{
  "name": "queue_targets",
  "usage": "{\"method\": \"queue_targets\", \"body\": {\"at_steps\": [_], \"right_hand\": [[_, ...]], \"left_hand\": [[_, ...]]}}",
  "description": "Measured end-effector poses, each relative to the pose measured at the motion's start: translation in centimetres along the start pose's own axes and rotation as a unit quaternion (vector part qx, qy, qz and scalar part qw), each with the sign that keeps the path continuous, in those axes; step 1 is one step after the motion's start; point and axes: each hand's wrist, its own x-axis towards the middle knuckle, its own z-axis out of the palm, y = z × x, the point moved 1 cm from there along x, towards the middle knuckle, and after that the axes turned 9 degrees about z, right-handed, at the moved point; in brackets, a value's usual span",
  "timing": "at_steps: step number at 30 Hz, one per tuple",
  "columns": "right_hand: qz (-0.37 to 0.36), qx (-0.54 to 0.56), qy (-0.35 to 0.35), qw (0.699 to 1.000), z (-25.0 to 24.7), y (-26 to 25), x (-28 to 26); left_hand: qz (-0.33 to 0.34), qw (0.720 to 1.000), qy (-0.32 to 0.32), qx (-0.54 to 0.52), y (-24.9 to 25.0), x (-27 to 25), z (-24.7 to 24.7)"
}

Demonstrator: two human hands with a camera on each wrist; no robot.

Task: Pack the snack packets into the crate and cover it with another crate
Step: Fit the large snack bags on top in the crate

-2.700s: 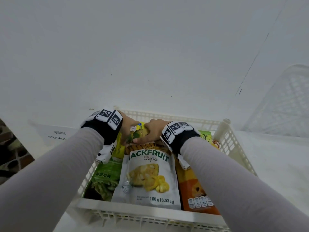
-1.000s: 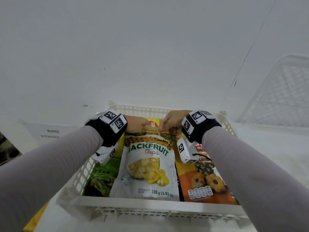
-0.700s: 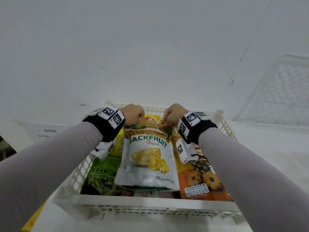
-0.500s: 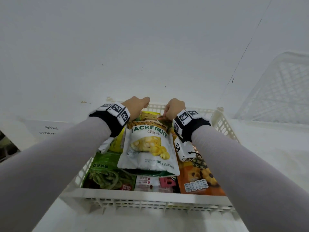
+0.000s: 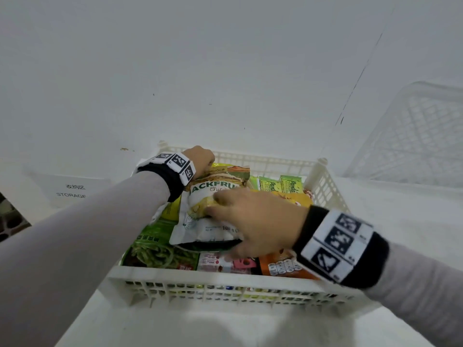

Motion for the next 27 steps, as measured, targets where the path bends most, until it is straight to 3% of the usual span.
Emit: {"method": "queue_targets", "body": {"at_steps": [2, 6, 10, 13, 16, 21, 25, 27], "right_hand": [[0.030, -0.049, -0.012, 0.998, 0.9, -0.2, -0.1], [0.084, 0.013, -0.016, 0.996, 1.3, 0.8, 0.4], [0.132, 0.105, 0.013, 0.986, 1.2, 1.9, 0.0], [0.156, 0.196, 0.031, 0.968, 0.6, 2.9, -0.3], [0.192, 0.252, 0.025, 0.948, 0.1, 3.4, -0.5], [0.255, 0.327, 0.008, 0.910, -0.8, 3.7, -0.4], [0.283, 0.450, 0.019, 0.847, -1.3, 4.2, -0.4], [0.292, 0.499, 0.025, 0.816, -1.6, 4.6, -0.6]], "left_hand": [[-0.003, 1.000, -0.003, -0.002, 0.2, -0.3, -0.2], [-0.002, 1.000, -0.003, 0.005, 0.6, -1.4, -1.6], [-0.046, 0.987, 0.026, -0.152, 0.2, -4.6, -3.4], [-0.111, 0.918, -0.010, -0.381, 0.3, -8.3, -3.9], [-0.152, 0.854, -0.020, -0.497, 0.8, -11.3, -3.8], [-0.090, 0.748, 0.005, -0.657, 3.0, -12.9, -2.7], [-0.083, 0.750, 0.103, -0.648, 4.1, -12.5, -2.2], [-0.114, 0.726, 0.144, -0.663, 4.0, -12.5, -2.2]]}}
